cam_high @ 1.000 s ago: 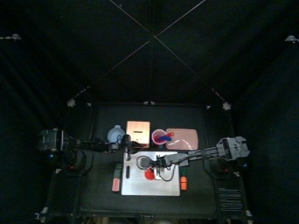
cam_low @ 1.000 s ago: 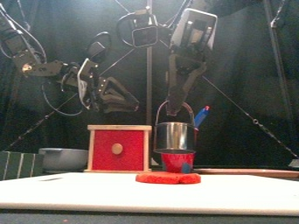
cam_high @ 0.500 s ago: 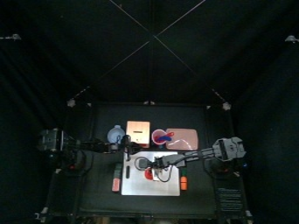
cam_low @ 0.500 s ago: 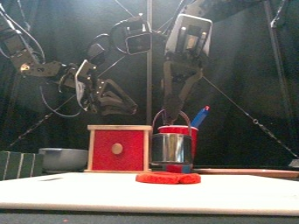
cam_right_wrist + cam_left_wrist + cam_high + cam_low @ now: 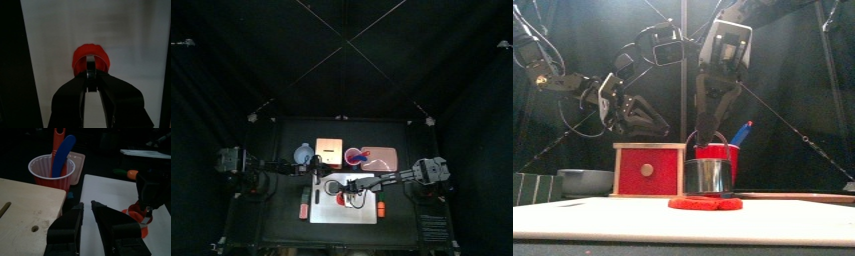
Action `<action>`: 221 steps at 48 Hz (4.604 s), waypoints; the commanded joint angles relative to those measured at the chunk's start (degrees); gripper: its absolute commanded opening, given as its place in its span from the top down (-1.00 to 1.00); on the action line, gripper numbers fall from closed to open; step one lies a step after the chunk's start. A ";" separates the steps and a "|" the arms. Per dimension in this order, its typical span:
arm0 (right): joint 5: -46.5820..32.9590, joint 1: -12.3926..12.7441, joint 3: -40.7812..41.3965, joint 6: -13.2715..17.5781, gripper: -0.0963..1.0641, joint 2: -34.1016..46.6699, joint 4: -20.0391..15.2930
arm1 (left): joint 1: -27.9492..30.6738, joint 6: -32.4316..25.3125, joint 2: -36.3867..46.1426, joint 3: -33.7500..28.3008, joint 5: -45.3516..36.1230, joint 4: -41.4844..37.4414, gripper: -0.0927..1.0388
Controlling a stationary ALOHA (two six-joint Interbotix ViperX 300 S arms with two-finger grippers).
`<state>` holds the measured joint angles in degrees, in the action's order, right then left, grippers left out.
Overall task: Get the cutter from the drawer then cut the dough then place the extra dough in the bowl
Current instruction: Cut the dough
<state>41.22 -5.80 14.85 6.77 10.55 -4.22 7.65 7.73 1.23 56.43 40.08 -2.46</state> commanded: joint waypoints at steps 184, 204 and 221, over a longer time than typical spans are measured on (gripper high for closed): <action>-78.93 -4.66 37.79 -1.05 -0.49 -4.83 0.97 | -23.91 -15.56 -18.28 -9.40 11.43 23.47 -0.43; -78.84 -4.39 37.53 -0.88 -0.24 -2.99 0.44 | -24.52 -15.56 -18.46 -9.32 8.00 23.29 -0.21; -78.40 -3.87 37.35 -0.97 -0.25 -5.63 0.62 | -24.61 -15.64 -18.81 -11.60 5.01 23.03 -0.21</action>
<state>-37.18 -9.93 53.17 5.89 7.56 -3.69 -16.79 -8.00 -17.75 46.32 45.88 20.92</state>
